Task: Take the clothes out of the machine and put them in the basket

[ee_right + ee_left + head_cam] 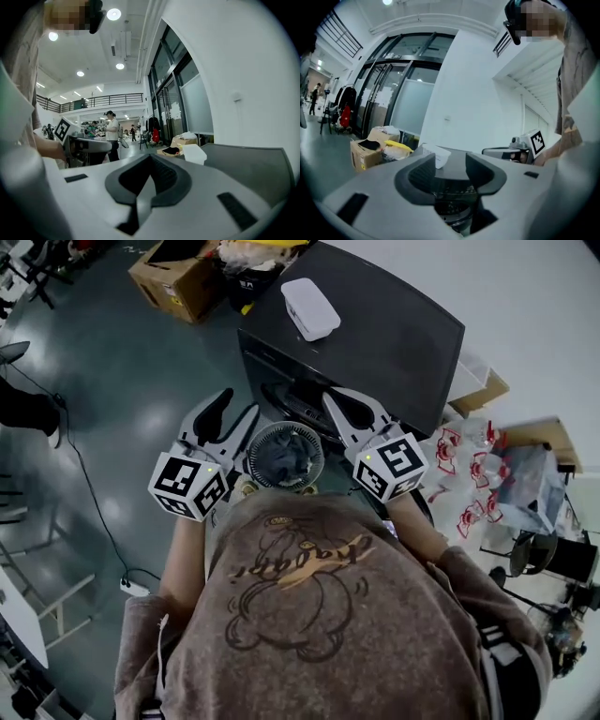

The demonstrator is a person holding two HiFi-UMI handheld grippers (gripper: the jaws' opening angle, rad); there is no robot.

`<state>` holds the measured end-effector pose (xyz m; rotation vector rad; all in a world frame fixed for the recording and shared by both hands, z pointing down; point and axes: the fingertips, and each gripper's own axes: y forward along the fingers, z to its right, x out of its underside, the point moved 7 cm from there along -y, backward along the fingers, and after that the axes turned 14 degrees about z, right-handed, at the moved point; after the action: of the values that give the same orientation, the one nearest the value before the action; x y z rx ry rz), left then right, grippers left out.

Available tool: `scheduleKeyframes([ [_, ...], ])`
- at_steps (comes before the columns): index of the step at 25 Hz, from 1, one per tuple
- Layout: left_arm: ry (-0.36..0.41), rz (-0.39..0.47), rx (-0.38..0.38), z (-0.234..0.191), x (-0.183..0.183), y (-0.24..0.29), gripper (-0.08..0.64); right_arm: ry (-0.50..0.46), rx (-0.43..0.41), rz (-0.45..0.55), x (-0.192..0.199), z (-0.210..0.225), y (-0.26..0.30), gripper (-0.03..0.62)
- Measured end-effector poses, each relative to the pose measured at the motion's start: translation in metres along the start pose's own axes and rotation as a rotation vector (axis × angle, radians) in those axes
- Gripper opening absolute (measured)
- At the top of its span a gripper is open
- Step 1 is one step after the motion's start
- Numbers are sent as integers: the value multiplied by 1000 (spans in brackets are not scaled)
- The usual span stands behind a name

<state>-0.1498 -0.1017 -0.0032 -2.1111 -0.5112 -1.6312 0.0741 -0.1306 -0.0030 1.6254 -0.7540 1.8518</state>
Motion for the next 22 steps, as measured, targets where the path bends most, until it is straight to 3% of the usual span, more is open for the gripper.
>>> scheduleKeyframes([
  [6, 12, 37, -7, -23, -6, -6, 7, -1, -6, 46, 2, -8, 1, -3],
  [15, 0, 0, 26, -31, 33, 1, 6, -2, 102, 25, 33, 1, -13, -3],
  [22, -23, -25, 32, -27, 39, 4, 6, 24, 152, 19, 39, 3, -18, -5],
])
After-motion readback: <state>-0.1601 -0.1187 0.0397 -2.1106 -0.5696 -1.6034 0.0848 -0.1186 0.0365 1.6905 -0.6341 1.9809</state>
